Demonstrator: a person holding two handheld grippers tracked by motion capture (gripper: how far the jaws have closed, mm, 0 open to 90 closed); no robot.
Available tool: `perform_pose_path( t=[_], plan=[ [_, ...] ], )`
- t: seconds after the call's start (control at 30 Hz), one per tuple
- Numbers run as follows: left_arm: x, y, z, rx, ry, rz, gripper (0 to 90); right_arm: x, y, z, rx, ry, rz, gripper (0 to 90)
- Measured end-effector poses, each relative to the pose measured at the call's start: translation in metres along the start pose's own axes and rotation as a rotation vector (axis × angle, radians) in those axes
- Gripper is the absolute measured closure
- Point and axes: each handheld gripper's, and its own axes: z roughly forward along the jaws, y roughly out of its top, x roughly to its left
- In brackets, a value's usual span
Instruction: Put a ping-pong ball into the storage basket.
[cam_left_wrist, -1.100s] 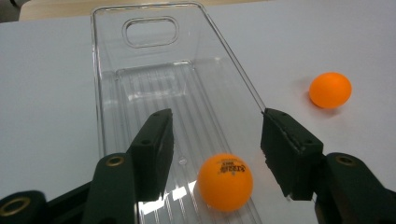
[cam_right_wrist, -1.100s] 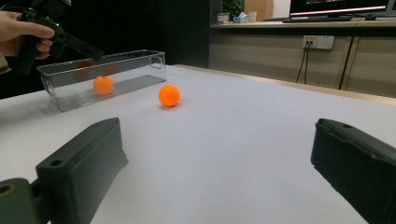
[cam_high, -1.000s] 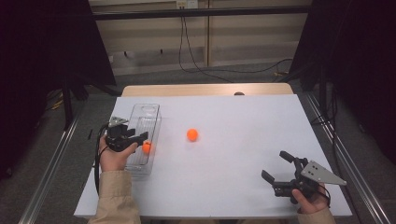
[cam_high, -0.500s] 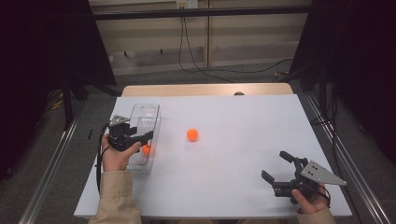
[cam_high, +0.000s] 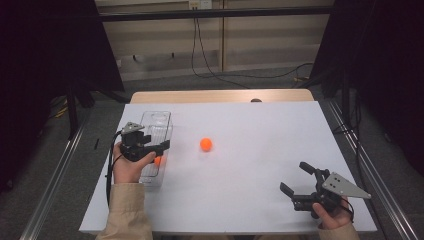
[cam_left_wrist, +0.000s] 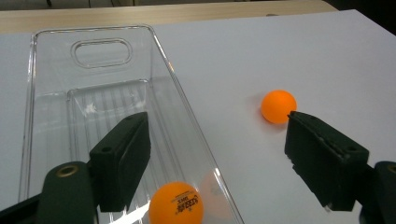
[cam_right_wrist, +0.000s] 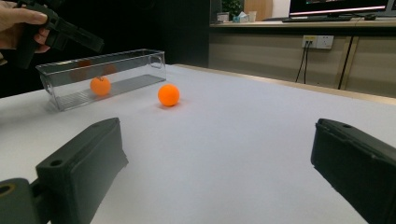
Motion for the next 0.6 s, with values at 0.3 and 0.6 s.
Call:
perform_pose_path(
  t=[0.3, 0.6],
  plan=[
    [-0.005, 0.002, 0.003, 0.007, -0.013, 0.008, 19.5, 0.000, 0.000, 0.000, 0.001, -0.001, 0.002, 2.2],
    [-0.013, 0.005, 0.005, 0.003, -0.028, 0.012, 16.5, 0.000, 0.000, 0.000, 0.001, -0.001, 0.000, 2.2]
  ],
)
